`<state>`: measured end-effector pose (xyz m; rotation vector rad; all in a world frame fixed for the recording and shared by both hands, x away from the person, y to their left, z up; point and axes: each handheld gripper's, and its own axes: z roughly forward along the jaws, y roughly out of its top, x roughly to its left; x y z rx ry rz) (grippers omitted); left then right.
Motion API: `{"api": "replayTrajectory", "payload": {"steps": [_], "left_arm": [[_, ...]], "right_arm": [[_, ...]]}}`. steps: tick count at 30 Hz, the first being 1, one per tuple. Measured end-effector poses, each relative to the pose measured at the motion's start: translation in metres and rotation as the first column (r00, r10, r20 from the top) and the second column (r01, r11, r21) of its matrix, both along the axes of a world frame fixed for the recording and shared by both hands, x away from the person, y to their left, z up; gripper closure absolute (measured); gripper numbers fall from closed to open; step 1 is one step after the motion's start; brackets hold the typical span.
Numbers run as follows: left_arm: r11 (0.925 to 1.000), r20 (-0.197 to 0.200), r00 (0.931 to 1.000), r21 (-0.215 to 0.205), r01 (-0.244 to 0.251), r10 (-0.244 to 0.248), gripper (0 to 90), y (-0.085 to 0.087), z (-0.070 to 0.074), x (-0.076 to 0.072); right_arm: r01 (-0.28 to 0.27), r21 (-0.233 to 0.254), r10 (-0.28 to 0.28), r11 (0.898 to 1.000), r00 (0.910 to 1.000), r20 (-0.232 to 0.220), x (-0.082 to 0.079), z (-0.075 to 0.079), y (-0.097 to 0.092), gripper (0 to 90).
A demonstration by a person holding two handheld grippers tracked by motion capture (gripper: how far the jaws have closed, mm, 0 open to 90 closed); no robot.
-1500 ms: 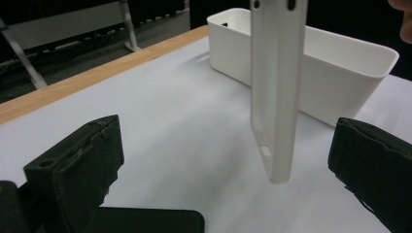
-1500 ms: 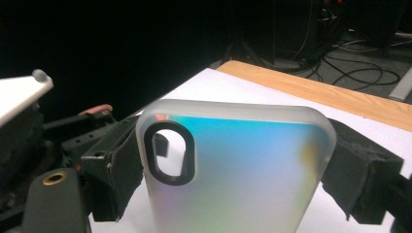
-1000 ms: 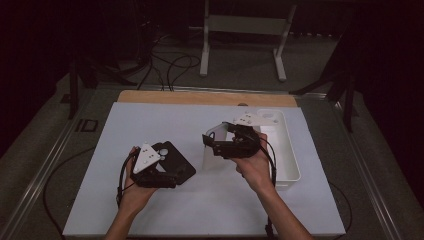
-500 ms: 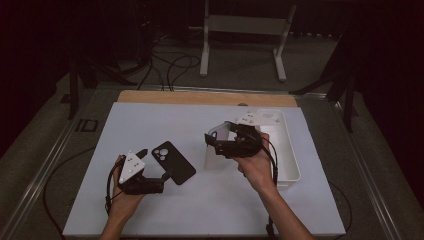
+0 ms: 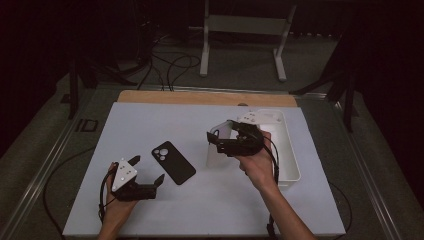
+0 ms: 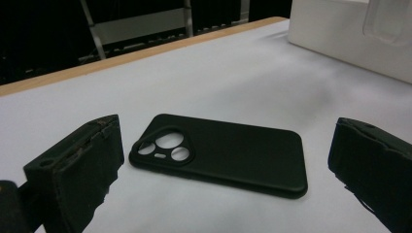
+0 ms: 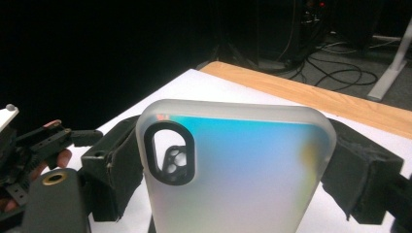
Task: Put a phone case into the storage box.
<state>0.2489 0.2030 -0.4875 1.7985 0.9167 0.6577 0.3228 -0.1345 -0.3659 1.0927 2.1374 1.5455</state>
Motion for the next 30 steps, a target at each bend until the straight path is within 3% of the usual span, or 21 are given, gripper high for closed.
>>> {"api": "replayTrajectory", "payload": {"steps": [16,30], "left_arm": [[0.9996,0.013,0.9996,0.000,-0.027,0.027,0.4,0.004,-0.002,-0.001],[0.9995,0.016,0.9993,0.001,-0.033,0.032,1.0,0.003,-0.002,-0.001]], "right_arm": [[0.046,-0.009,-0.046,0.999,0.9989,-0.008,0.018,0.001,-0.009,16.9],[0.080,-0.014,-0.080,0.997,0.9967,0.017,0.033,0.007,-0.021,16.9]]}}
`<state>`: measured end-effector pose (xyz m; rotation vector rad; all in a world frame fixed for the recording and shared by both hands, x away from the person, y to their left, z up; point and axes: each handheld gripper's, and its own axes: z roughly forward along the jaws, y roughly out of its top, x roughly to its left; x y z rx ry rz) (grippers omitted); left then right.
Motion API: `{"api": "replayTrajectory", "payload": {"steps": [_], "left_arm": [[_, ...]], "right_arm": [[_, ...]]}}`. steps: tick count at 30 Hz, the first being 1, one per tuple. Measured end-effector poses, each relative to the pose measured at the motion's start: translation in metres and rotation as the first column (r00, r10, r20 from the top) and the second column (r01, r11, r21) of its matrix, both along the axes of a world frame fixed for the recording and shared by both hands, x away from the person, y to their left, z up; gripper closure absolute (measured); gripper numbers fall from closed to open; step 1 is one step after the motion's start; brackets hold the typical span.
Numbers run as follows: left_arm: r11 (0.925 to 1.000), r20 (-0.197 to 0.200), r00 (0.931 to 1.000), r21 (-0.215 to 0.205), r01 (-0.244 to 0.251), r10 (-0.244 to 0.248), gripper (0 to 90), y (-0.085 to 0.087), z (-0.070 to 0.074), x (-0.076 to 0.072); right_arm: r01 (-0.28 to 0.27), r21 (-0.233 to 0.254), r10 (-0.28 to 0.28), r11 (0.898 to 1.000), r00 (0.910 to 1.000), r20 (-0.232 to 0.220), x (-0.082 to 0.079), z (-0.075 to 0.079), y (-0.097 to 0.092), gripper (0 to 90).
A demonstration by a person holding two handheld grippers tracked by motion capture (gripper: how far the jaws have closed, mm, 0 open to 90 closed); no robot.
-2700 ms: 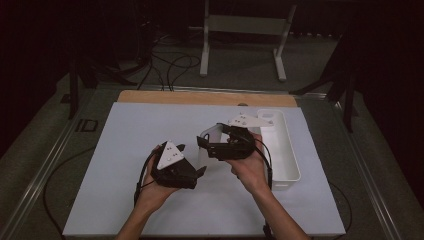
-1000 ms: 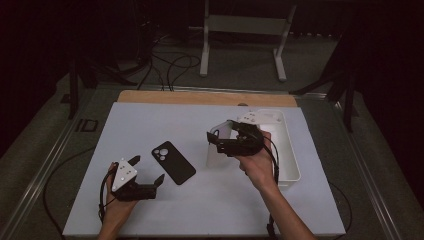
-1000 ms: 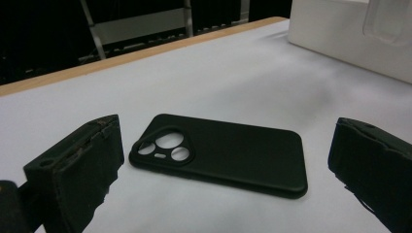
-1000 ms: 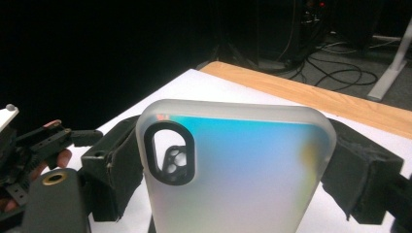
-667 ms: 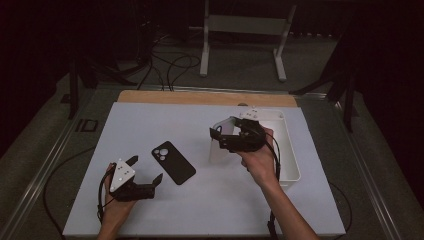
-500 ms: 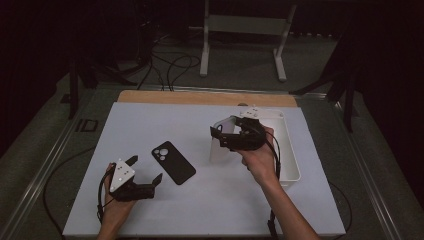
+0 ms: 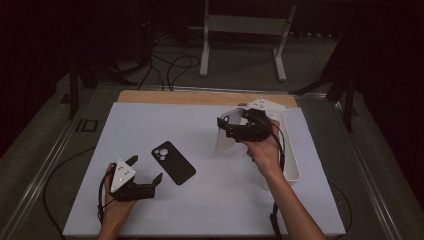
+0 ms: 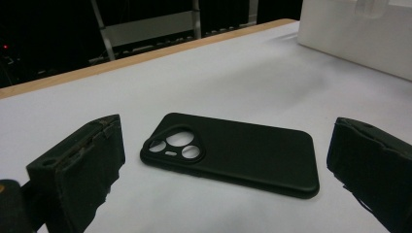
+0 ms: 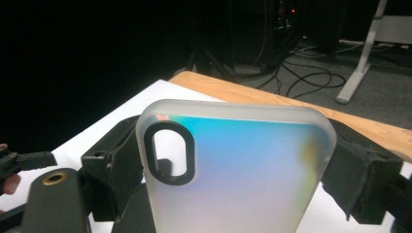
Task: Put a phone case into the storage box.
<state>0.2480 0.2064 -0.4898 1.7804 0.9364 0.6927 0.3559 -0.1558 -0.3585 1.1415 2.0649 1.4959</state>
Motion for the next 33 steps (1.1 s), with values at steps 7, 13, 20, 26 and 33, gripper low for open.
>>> {"api": "replayTrajectory", "payload": {"steps": [7,13,20,26,33], "left_arm": [[0.9998,0.012,0.9998,-0.005,-0.018,0.019,2.6,0.002,0.001,-0.001],[0.9998,0.010,0.9998,-0.011,-0.016,0.016,2.7,0.002,0.001,-0.001],[0.9998,0.001,0.9998,0.000,-0.018,0.018,1.3,0.000,0.000,0.000],[0.9999,-0.007,0.9998,-0.001,-0.017,0.017,0.9,0.001,0.000,0.001],[0.9999,-0.014,0.9998,0.006,-0.013,0.013,0.8,0.000,-0.001,0.001]], "right_arm": [[0.013,-0.028,-0.013,1.000,0.9999,0.003,0.009,0.002,-0.004,16.9],[0.040,-0.028,-0.040,0.999,0.9992,0.005,0.017,0.004,-0.011,16.9],[0.066,-0.023,-0.066,0.998,0.9978,0.000,0.023,0.006,-0.020,16.9],[0.091,-0.026,-0.091,0.995,0.9958,0.006,0.029,0.007,-0.028,16.9],[0.118,-0.029,-0.117,0.993,0.9930,0.012,0.035,0.009,-0.036,16.9]]}}
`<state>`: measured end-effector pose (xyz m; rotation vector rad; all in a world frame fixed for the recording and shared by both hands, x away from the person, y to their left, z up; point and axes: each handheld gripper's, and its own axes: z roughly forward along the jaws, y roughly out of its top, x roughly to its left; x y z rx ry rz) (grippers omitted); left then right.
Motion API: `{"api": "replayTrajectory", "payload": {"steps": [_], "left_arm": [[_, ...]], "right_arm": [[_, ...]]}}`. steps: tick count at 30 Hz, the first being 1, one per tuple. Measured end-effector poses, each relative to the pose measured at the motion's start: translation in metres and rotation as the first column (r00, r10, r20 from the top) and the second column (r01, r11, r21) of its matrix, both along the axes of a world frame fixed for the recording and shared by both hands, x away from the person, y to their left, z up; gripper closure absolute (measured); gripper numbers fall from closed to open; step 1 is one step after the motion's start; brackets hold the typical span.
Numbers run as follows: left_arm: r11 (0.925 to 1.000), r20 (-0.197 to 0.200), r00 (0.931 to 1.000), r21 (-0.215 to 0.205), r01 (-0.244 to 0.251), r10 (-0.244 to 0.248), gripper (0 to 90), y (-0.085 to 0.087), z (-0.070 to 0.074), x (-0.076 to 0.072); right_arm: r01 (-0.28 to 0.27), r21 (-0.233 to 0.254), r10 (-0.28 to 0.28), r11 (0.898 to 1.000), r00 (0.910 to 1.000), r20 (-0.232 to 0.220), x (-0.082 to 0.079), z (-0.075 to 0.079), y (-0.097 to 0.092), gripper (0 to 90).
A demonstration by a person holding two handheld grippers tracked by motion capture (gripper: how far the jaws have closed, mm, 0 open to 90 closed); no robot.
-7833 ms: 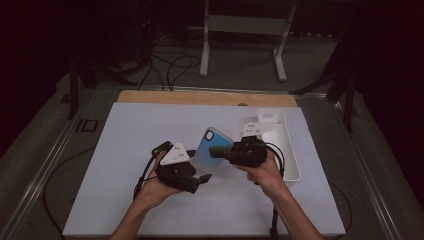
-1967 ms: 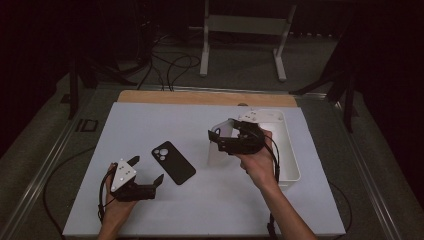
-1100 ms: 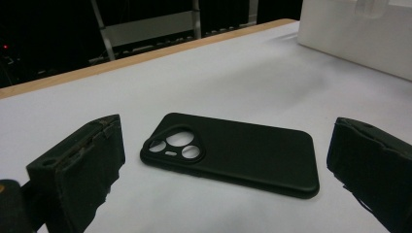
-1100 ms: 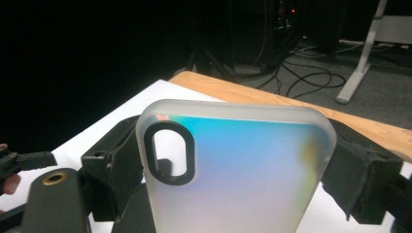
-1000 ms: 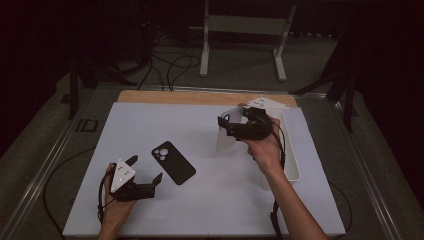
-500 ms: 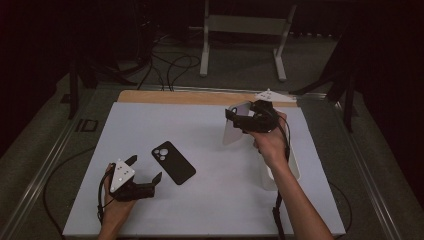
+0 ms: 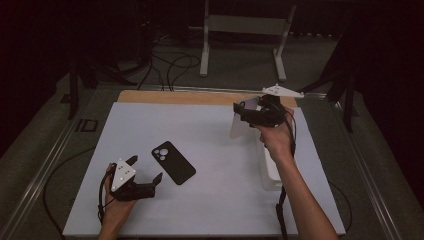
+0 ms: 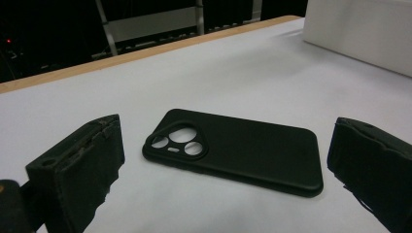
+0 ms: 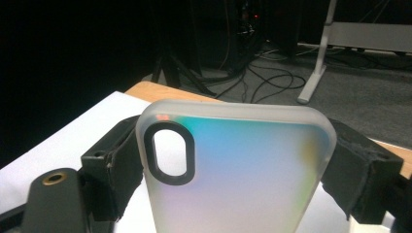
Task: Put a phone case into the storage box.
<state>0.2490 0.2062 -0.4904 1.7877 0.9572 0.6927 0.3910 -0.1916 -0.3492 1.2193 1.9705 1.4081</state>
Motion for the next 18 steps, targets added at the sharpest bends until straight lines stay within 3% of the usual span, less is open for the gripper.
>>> {"api": "replayTrajectory", "payload": {"steps": [18], "left_arm": [[1.0000,0.000,1.0000,0.001,-0.008,0.008,0.8,0.000,0.000,0.000]], "right_arm": [[0.065,-0.005,-0.065,0.998,0.9979,-0.002,0.014,0.001,-0.018,16.9]]}}
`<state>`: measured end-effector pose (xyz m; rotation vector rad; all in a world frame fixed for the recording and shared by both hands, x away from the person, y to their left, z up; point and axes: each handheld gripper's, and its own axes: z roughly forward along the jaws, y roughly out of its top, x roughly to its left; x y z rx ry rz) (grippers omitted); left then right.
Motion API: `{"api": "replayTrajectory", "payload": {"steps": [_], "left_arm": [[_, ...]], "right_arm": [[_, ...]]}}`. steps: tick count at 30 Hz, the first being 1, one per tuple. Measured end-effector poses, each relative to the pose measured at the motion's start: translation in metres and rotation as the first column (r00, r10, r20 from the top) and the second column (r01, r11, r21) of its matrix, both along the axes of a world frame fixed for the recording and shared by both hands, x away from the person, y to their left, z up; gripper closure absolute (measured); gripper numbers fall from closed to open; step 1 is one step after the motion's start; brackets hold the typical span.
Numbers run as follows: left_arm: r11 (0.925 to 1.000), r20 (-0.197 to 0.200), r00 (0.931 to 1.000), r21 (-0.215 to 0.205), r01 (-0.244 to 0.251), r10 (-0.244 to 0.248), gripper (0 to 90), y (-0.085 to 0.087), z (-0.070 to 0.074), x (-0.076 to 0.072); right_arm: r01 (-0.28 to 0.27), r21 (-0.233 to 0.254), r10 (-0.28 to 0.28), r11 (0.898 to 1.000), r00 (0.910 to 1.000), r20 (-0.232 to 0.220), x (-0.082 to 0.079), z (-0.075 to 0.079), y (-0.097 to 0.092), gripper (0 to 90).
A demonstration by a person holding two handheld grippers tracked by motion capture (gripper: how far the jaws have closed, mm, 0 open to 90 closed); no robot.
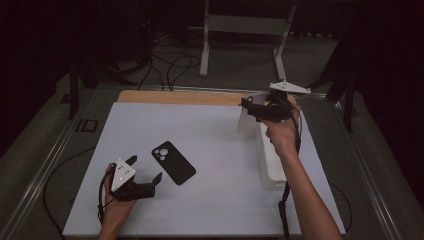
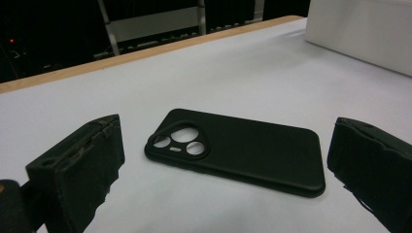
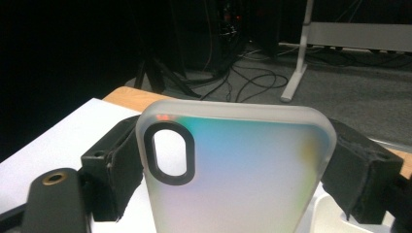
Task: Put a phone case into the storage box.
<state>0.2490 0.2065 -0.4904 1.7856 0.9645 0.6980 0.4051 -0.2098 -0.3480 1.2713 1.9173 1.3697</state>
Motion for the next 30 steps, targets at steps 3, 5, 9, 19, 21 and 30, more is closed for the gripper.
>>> {"api": "replayTrajectory", "payload": {"steps": [3,5,9,19,21,30], "left_arm": [[1.0000,0.000,1.0000,0.001,-0.001,0.001,0.8,0.000,0.000,0.000],[1.0000,0.001,1.0000,0.000,-0.002,0.002,0.7,0.000,0.000,0.000],[1.0000,0.002,1.0000,-0.004,-0.003,0.003,0.8,0.000,0.000,0.000],[1.0000,0.001,1.0000,-0.001,-0.004,0.004,0.8,0.000,0.000,0.000],[1.0000,0.002,1.0000,-0.003,-0.004,0.004,0.8,0.000,0.000,0.000],[1.0000,0.004,1.0000,-0.002,-0.005,0.005,0.8,0.000,0.000,0.000]], "right_arm": [[0.011,-0.003,-0.011,1.000,0.9999,-0.003,0.002,0.000,-0.002,16.9],[0.017,-0.004,-0.017,1.000,0.9999,-0.003,0.003,0.000,-0.003,16.9],[0.033,-0.012,-0.033,0.999,0.9994,-0.005,0.007,0.000,-0.007,16.9],[0.070,-0.019,-0.070,0.997,0.9975,-0.006,0.014,0.001,-0.016,16.8],[0.081,-0.019,-0.081,0.997,0.9967,-0.010,0.015,0.001,-0.018,16.8],[0.116,-0.032,-0.117,0.993,0.9931,-0.007,0.019,0.004,-0.028,16.8]]}}
